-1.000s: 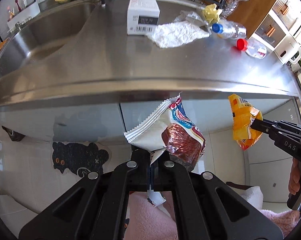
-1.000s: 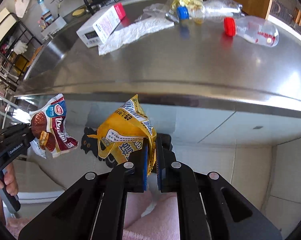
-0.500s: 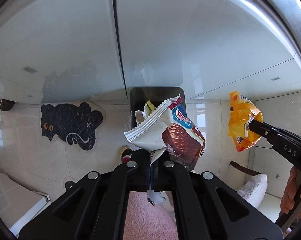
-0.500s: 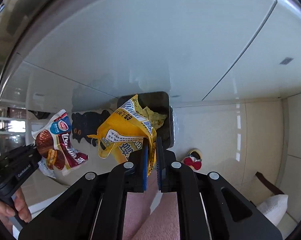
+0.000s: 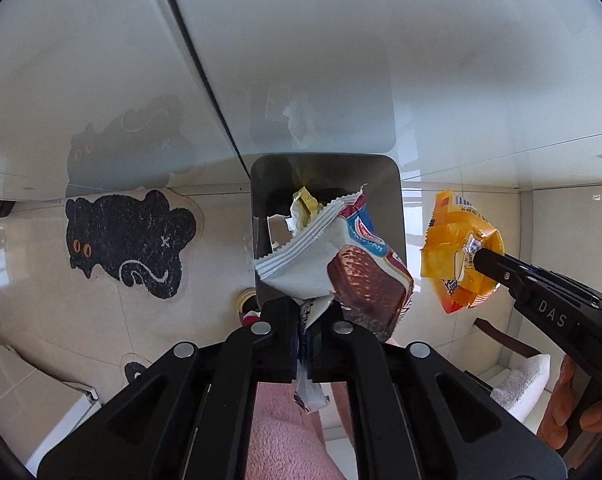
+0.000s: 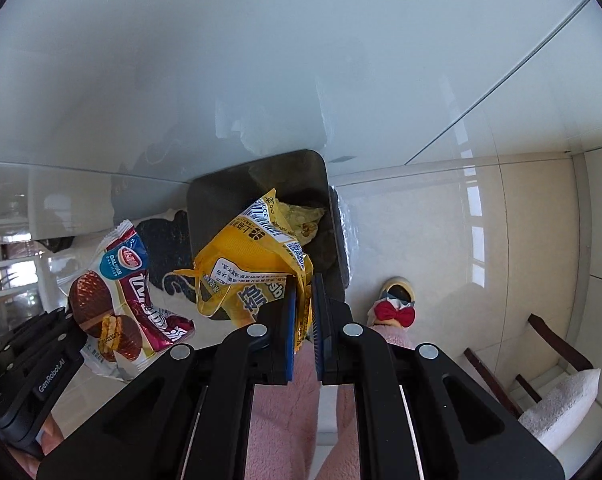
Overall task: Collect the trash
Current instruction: 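Open both tools to drop the wrapper and bag into the bin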
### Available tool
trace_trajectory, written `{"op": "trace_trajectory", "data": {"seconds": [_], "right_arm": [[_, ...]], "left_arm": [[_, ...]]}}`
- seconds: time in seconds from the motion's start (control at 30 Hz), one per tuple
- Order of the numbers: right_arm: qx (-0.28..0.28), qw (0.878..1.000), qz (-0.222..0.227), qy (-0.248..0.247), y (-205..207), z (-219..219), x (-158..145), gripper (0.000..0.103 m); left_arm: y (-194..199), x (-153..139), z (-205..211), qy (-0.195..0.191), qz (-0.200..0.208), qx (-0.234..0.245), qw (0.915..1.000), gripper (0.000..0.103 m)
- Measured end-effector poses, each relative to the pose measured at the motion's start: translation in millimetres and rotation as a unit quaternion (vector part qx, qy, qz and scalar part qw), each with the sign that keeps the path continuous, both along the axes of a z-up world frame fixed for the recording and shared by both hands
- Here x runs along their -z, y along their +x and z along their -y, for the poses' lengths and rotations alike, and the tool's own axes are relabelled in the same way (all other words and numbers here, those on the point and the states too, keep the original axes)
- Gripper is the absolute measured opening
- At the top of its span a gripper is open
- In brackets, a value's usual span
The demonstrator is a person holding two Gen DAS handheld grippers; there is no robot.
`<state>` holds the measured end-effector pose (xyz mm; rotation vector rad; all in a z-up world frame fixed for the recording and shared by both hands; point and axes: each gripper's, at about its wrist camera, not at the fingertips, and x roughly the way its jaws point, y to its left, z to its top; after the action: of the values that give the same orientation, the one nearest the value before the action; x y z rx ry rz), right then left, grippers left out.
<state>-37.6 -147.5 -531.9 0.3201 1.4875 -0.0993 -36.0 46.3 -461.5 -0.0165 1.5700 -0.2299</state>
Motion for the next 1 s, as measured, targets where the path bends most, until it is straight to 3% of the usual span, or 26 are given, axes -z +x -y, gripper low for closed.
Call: {"op": "trace_trajectory", "data": {"seconds": [0.17, 0.33, 0.63, 0.7, 0.77, 1.0], "right_arm": [[0.008, 1.000, -0.019, 0.003, 5, 3, 21, 0.009], [0.013, 0.999, -0.032, 0.012, 9, -2, 38, 0.009], [0.030, 0.998, -0.047, 0.026, 16, -3, 60, 0.013], [0.035, 0.998, -0.049, 0.028, 17, -1, 63, 0.020], [0.041, 0.997, -0.047, 0.040, 18, 1, 62, 0.042], [0.048, 0.997, -0.043, 0.053, 20, 4, 55, 0.050]], "left_arm": [[6, 15, 0, -0.002, -0.006, 0.002, 1.0000, 0.010], [8, 24, -4, -0.022, -0.013, 0.001, 0.9997, 0.039], [15, 30, -6, -0.041, -0.017, -0.005, 0.9990, 0.057], [15, 31, -6, -0.038, -0.016, -0.004, 0.9991, 0.058], [16, 31, -6, -0.041, -0.018, -0.006, 0.9990, 0.063], [16, 23, -13, -0.032, -0.009, -0.007, 0.9994, 0.067]]}}
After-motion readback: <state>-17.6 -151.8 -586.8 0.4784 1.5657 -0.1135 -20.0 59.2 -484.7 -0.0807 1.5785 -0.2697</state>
